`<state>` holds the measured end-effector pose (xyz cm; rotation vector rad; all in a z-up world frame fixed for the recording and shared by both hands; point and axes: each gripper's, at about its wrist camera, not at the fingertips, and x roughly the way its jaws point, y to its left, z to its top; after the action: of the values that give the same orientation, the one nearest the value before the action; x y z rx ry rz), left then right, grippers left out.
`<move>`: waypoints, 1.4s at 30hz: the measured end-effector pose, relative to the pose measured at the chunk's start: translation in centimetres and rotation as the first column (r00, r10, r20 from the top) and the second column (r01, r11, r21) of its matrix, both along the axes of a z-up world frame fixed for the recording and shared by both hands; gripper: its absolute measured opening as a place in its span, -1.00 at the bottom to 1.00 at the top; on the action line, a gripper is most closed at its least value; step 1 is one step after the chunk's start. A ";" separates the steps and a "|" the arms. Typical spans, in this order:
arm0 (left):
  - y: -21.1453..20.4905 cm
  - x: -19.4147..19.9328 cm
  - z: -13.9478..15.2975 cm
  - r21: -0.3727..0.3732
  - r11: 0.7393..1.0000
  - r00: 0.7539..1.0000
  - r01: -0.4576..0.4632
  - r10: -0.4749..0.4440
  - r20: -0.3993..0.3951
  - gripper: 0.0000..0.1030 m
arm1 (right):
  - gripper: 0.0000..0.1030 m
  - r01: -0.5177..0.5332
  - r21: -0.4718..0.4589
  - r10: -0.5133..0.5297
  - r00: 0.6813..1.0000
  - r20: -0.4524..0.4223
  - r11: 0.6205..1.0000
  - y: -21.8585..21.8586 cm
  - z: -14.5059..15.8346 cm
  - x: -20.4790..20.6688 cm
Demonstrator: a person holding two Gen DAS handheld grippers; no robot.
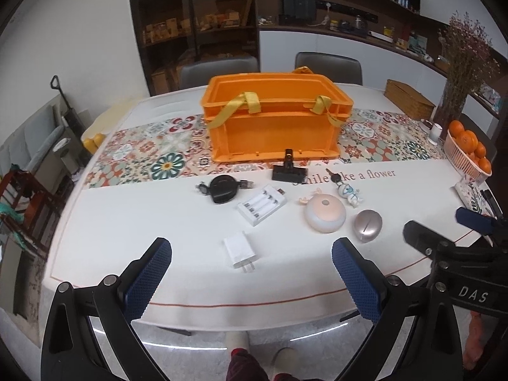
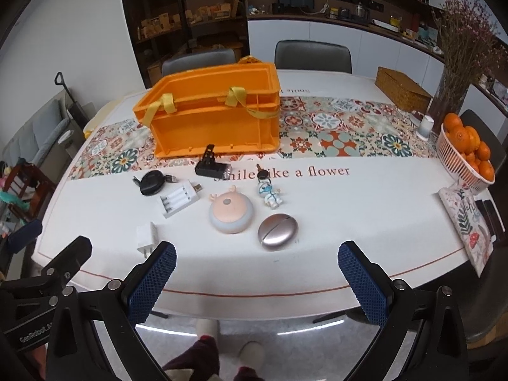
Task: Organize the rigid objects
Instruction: 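Close the right gripper on the silver egg-shaped speaker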
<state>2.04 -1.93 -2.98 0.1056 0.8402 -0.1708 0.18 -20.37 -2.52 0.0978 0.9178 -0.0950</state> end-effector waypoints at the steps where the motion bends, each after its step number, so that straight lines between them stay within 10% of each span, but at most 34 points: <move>1: -0.2 0.3 -0.4 -0.001 1.000 1.000 0.005 -0.005 -0.004 1.00 | 0.99 0.000 0.007 0.000 1.000 -0.004 1.000 -0.1 -0.4 0.2; 42: -5.6 9.0 -12.1 0.033 0.984 0.981 0.178 -0.174 -0.083 1.00 | 0.53 0.147 -0.053 -0.149 0.988 -0.036 0.988 -2.6 -14.0 7.7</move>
<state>11.02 -7.54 -15.10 0.2120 0.9147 -0.3266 7.85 -22.98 -16.48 0.1180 0.9464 -0.2587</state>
